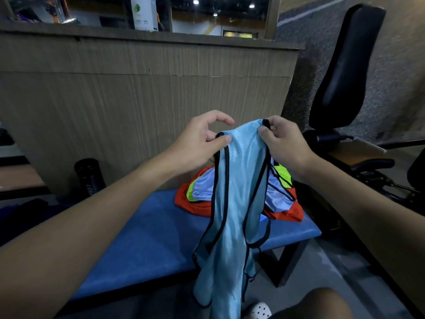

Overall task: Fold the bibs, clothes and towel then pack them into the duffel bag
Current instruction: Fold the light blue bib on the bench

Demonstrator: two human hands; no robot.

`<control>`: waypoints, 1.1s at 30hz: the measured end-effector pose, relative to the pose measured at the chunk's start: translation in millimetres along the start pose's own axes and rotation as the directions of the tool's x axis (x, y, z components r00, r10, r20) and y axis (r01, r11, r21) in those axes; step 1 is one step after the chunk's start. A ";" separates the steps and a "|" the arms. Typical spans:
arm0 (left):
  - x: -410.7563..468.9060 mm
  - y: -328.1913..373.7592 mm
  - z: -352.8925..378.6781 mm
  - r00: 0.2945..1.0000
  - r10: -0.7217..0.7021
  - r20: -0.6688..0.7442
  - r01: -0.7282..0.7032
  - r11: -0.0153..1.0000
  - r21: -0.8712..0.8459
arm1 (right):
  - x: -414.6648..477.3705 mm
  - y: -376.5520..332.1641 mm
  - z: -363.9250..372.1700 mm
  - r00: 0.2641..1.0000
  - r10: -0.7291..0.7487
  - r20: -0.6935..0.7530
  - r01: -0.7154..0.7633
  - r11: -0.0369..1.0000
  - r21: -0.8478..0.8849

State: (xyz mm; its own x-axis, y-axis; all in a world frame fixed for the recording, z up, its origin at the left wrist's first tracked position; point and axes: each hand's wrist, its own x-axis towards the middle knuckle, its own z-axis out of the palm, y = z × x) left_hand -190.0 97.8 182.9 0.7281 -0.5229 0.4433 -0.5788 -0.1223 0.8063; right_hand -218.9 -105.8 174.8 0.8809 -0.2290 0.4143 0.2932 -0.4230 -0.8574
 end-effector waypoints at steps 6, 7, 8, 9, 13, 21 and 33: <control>9.2 3.9 4.6 0.999 -0.016 -0.036 0.020 0.992 0.123 | -11.1 -2.0 10.1 0.986 -0.149 -0.079 0.132 0.973 -0.189; 11.2 3.7 5.5 0.998 -0.028 -0.060 0.037 0.989 0.142 | -15.7 -4.7 13.1 0.977 -0.192 -0.095 0.174 0.969 -0.176; 13.2 3.3 6.3 0.995 -0.039 -0.087 0.052 0.987 0.152 | -19.9 -6.6 16.0 0.974 -0.211 -0.078 0.200 0.971 -0.129; 14.4 4.4 7.0 0.993 -0.049 -0.111 0.065 0.987 0.150 | -24.2 -8.4 18.8 0.978 -0.207 -0.031 0.204 0.976 -0.070; 17.4 10.3 8.6 0.988 -0.049 -0.145 0.072 0.985 0.154 | -35.6 -7.8 30.8 0.978 -0.181 0.100 0.195 0.969 -0.151; 13.7 23.5 -1.7 0.993 -0.114 0.023 0.110 0.985 0.133 | -28.7 -4.7 35.3 0.991 -0.128 -0.048 0.115 0.970 -0.215; 13.9 8.9 -6.6 0.992 0.120 -0.025 -0.095 0.879 0.467 | -34.5 -6.5 33.8 0.982 -0.120 0.148 0.134 0.987 -0.089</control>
State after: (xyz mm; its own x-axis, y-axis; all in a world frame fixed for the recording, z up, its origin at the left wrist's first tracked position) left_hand -182.6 95.0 198.9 0.6623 -0.5123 0.5467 -0.7493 -0.4518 0.4842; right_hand -238.6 -65.5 155.8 0.8846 -0.0441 0.4642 0.3744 -0.5261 -0.7636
